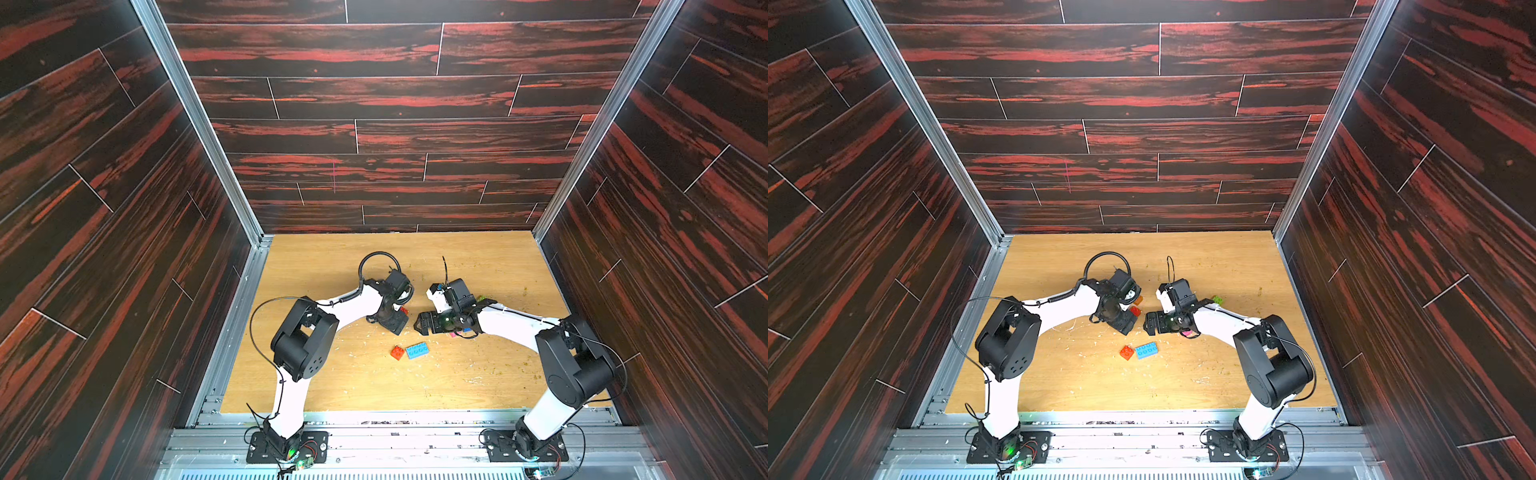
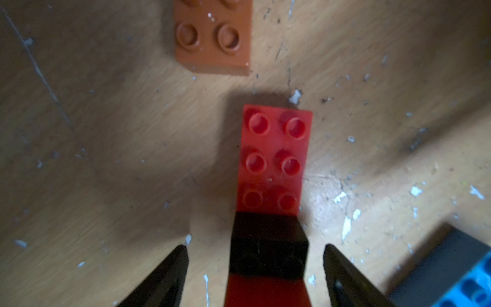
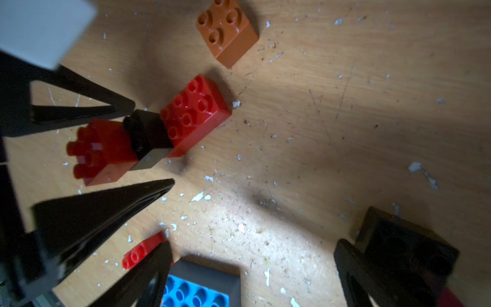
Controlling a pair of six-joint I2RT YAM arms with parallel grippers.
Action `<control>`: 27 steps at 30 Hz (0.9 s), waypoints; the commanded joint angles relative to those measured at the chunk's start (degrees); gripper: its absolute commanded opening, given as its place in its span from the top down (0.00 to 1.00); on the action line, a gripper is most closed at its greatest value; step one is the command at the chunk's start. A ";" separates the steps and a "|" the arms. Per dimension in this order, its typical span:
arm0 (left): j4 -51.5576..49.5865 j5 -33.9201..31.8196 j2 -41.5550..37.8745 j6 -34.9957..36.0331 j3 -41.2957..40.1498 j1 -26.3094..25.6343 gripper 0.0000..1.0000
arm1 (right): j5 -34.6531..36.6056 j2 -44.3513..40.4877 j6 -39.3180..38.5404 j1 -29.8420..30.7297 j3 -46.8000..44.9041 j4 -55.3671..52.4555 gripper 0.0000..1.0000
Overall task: Assemble the letter v with lego
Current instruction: Move the lego brick at the center of the board.
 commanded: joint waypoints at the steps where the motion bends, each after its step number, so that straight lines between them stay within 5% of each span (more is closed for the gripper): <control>1: 8.41 -1.12 -3.72 -1.99 -3.57 0.07 0.14 | 0.54 1.13 0.73 -0.30 -0.21 -0.95 0.02; 27: 12.19 -16.82 -5.17 -6.43 -10.91 4.68 0.19 | 1.32 1.81 1.29 0.43 0.43 -2.32 0.01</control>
